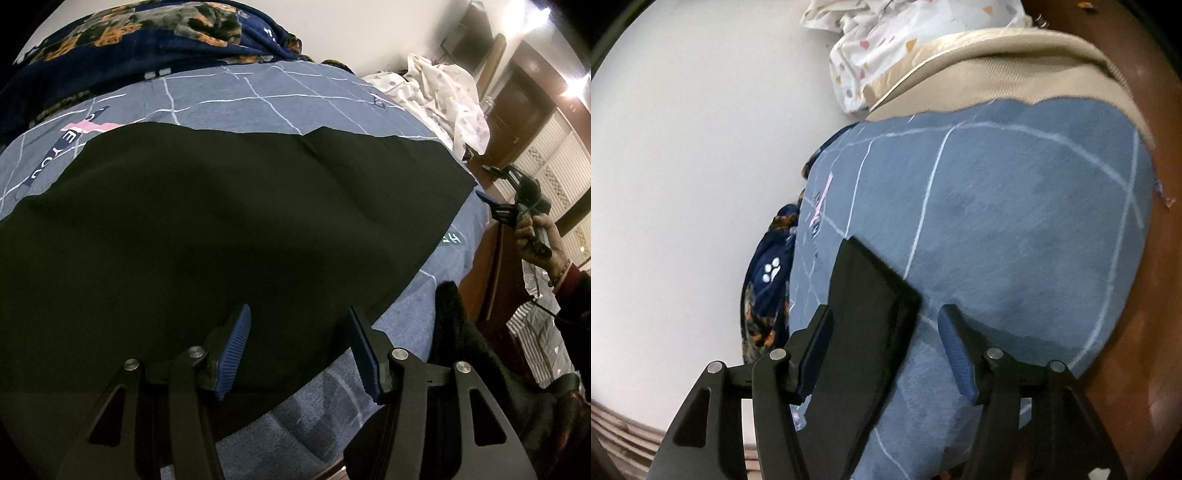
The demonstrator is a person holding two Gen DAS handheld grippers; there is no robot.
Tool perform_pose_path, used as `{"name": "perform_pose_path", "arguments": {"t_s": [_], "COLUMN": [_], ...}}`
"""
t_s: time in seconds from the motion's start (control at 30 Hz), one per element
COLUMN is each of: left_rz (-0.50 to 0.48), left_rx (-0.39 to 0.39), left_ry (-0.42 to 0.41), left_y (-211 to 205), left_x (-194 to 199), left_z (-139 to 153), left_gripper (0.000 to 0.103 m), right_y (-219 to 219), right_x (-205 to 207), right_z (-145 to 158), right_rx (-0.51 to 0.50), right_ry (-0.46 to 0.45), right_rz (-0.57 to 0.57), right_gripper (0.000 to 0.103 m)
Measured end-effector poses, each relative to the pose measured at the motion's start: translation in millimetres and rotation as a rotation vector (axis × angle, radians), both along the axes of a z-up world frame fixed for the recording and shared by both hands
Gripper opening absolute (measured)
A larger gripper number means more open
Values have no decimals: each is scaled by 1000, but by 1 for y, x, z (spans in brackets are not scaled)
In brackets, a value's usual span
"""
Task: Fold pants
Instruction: 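Move the right gripper to the corner of the folded trousers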
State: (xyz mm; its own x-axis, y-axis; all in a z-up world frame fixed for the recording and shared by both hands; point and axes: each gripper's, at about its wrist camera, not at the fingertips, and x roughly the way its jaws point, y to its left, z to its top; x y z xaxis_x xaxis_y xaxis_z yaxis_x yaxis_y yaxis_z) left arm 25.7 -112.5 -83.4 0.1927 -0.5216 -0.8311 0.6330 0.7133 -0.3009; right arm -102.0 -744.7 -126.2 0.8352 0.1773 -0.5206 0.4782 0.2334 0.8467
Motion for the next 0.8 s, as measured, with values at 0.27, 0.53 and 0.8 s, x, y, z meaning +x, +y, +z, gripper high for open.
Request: {"name": "perform_pose_path", "arguments": {"t_s": [0.27, 0.53, 0.8], "left_rz": [2, 15, 21], "left_rx": [5, -9, -5], "left_ry": [-2, 10, 7], "left_y": [0, 2, 2], "left_x": [0, 1, 0], "left_z": [1, 0, 1], "left_gripper": [55, 55, 55], "right_y": [11, 22, 27], "right_x": [20, 37, 54], "right_z": [-8, 6, 11], "right_rx": [19, -72, -204], "right_ry": [-69, -74, 57], "right_rz": [48, 117, 182], "right_gripper": [58, 74, 38]}}
